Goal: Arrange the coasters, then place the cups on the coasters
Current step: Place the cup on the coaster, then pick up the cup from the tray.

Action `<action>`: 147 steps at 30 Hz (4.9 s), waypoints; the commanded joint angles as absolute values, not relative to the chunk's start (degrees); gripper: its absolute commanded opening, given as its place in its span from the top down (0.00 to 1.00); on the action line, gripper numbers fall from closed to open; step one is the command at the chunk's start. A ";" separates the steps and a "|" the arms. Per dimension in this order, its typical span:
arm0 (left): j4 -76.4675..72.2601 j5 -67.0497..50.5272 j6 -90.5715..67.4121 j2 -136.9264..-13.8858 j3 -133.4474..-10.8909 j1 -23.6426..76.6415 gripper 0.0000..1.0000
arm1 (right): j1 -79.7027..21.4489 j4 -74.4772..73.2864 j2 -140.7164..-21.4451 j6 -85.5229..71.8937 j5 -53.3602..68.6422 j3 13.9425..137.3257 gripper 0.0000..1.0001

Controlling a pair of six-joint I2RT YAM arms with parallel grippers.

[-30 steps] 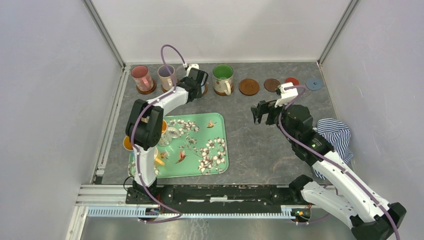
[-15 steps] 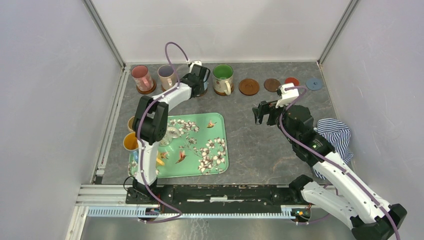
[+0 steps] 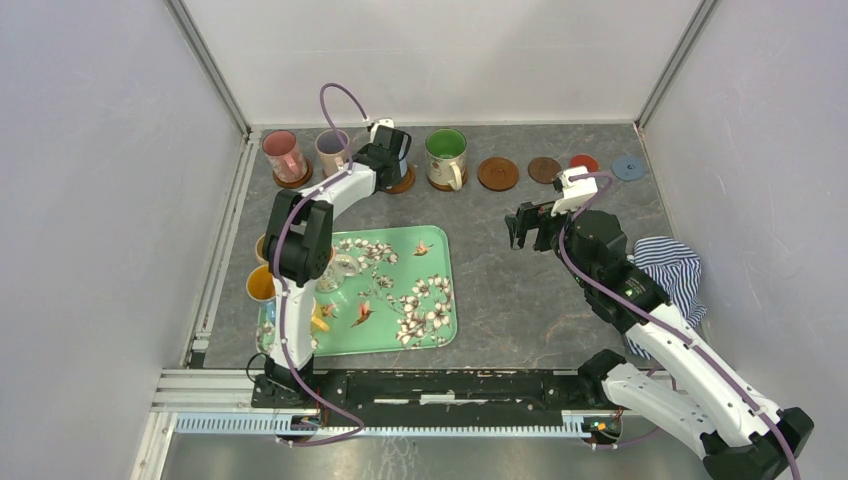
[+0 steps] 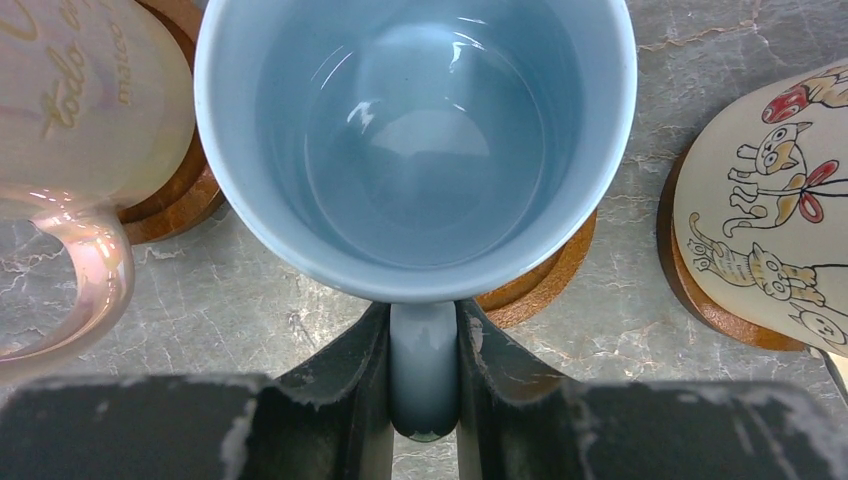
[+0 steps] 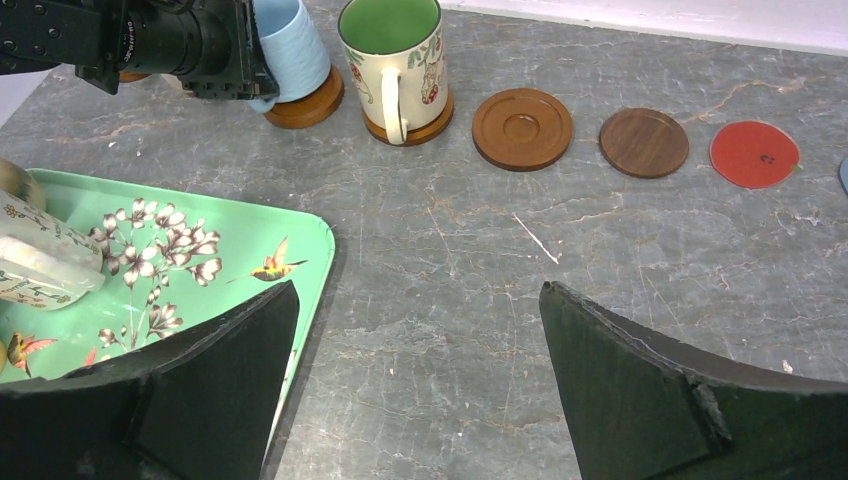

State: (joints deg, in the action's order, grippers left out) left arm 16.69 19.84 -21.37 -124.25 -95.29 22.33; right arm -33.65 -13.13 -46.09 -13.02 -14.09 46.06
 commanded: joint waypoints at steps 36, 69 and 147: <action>10.58 24.60 -16.52 -121.05 -92.71 25.61 0.98 | -33.83 -11.34 -46.93 -13.28 -13.74 47.55 0.02; 13.80 24.30 -15.26 -121.64 -96.20 23.45 0.64 | -33.77 -11.34 -47.64 -13.21 -13.19 47.90 0.02; 63.83 48.55 -95.78 -75.72 -62.74 44.65 0.00 | -33.84 -3.57 -50.94 -15.45 -14.15 40.78 0.02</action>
State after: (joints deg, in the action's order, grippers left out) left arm 54.08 43.70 -79.81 -73.10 -59.16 44.64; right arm -33.65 -6.00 -51.11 -15.20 -12.75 40.47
